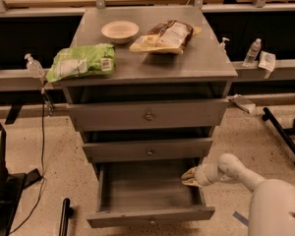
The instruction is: Open bottom drawer
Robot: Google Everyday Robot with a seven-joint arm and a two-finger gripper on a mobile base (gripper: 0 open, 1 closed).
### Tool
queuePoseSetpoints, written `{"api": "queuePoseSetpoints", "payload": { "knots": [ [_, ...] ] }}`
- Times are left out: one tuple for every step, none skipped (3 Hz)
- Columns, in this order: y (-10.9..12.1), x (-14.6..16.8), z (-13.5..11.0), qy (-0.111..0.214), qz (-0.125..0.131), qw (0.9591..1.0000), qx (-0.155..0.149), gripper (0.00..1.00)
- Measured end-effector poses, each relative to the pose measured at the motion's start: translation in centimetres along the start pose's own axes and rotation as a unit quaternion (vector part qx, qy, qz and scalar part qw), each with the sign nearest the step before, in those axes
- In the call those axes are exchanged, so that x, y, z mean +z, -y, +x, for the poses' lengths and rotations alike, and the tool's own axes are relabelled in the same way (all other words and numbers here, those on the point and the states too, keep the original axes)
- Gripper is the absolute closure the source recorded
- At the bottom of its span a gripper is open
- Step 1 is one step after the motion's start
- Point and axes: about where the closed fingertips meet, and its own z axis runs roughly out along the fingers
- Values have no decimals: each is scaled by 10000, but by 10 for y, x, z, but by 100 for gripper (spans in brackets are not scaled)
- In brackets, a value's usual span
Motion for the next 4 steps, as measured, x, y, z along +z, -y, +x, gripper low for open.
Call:
{"api": "queuePoseSetpoints", "payload": {
  "knots": [
    [23,-32,-1,290,261,9992,104,67],
    [22,-29,-2,291,233,9993,96,44],
    [20,-26,-4,307,215,9993,98,20],
    [19,-23,-5,323,192,9992,99,0]
  ]
}}
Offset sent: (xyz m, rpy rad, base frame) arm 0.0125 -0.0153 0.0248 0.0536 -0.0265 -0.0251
